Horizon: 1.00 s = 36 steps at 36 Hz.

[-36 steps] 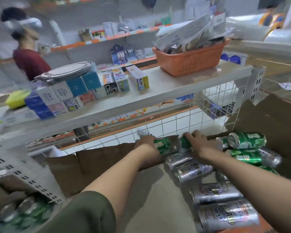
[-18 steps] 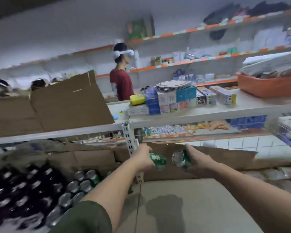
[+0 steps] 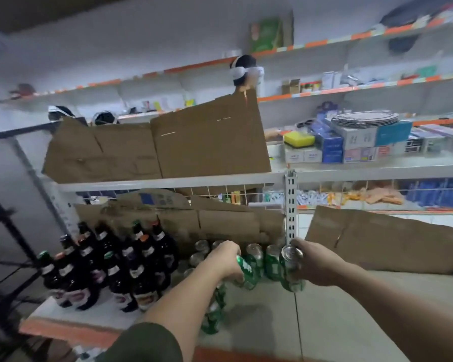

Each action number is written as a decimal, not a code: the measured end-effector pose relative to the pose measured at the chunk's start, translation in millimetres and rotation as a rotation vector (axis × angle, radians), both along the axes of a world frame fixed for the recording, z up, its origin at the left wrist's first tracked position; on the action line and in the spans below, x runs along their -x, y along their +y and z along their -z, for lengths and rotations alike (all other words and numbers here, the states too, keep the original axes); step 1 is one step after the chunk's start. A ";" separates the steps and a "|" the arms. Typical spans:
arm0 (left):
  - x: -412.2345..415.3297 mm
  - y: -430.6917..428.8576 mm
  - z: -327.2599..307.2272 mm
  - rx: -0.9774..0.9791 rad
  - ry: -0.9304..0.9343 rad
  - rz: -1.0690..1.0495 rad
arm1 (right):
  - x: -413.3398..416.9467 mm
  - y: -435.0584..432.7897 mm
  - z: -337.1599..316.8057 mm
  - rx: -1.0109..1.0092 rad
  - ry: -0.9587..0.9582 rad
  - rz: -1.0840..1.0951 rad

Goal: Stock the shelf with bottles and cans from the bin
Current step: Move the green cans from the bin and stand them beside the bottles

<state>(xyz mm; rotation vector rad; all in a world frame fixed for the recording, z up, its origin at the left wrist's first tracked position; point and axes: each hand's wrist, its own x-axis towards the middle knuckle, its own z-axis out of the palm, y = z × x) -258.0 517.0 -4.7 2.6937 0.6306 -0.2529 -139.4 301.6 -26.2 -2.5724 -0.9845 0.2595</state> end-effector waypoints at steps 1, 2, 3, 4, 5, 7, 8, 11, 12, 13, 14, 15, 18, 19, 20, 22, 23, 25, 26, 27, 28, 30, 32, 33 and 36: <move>-1.1 3.6 2.6 0.018 0.000 0.024 | 1.1 2.3 0.0 0.003 0.007 -0.001; -2.2 6.0 4.5 0.038 0.003 0.048 | 0.4 4.1 0.9 0.004 0.015 -0.004; -3.6 7.6 6.3 0.056 0.001 0.074 | -0.9 5.3 1.9 0.009 0.017 -0.008; -5.3 8.4 8.2 0.074 0.002 0.090 | -2.5 5.8 2.8 0.005 0.026 -0.013; -7.7 9.3 10.6 0.087 0.008 0.102 | -5.1 6.2 4.7 0.001 0.036 -0.012; -14.4 10.4 15.5 0.111 0.035 0.124 | -11.4 7.4 9.2 0.010 0.063 -0.019; -18.6 11.1 18.1 0.118 0.048 0.138 | -15.2 9.0 12.7 0.015 0.086 -0.029; -32.5 12.7 25.3 0.120 0.066 0.171 | -26.1 16.2 25.2 0.029 0.158 -0.068; -36.7 13.2 26.8 0.108 0.081 0.176 | -30.8 18.9 30.3 0.032 0.155 -0.072; -40.7 13.7 27.6 0.090 0.101 0.179 | -36.1 21.6 35.8 0.048 0.155 -0.076; -44.9 14.9 29.0 0.072 0.127 0.176 | -40.5 24.1 39.9 0.070 0.170 -0.087; -49.5 17.3 31.2 0.050 0.157 0.177 | -45.2 26.6 44.9 0.101 0.185 -0.106; -62.5 24.1 42.5 0.017 0.223 0.205 | -54.0 32.2 57.3 0.183 0.206 -0.160; -66.2 26.7 46.0 0.013 0.239 0.225 | -56.2 33.6 61.3 0.198 0.190 -0.170; -69.1 29.0 48.5 0.008 0.260 0.244 | -57.8 34.8 64.2 0.208 0.176 -0.179; -76.4 34.2 55.5 -0.010 0.293 0.302 | -60.2 36.9 71.3 0.245 0.166 -0.202; -79.7 36.7 59.1 -0.030 0.304 0.336 | -60.5 37.5 76.2 0.265 0.165 -0.207; -86.4 40.4 66.0 -0.086 0.304 0.395 | -59.8 38.9 84.5 0.286 0.144 -0.224; -89.0 41.1 68.2 -0.105 0.301 0.425 | -59.5 40.4 87.5 0.295 0.114 -0.239; -91.0 41.6 70.4 -0.116 0.298 0.454 | -59.3 42.3 90.0 0.304 0.091 -0.248; -92.9 42.1 72.2 -0.125 0.301 0.477 | -59.5 44.2 92.6 0.298 0.082 -0.246; -96.7 42.3 76.3 -0.143 0.313 0.519 | -59.0 47.7 96.1 0.286 0.101 -0.211; -99.9 42.4 80.7 -0.154 0.312 0.548 | -57.2 51.0 96.7 0.274 0.122 -0.184; -100.8 43.1 83.2 -0.158 0.305 0.563 | -56.5 52.9 95.8 0.273 0.136 -0.171; -100.6 43.9 89.7 -0.139 0.259 0.599 | -55.9 58.8 93.5 0.227 0.178 -0.134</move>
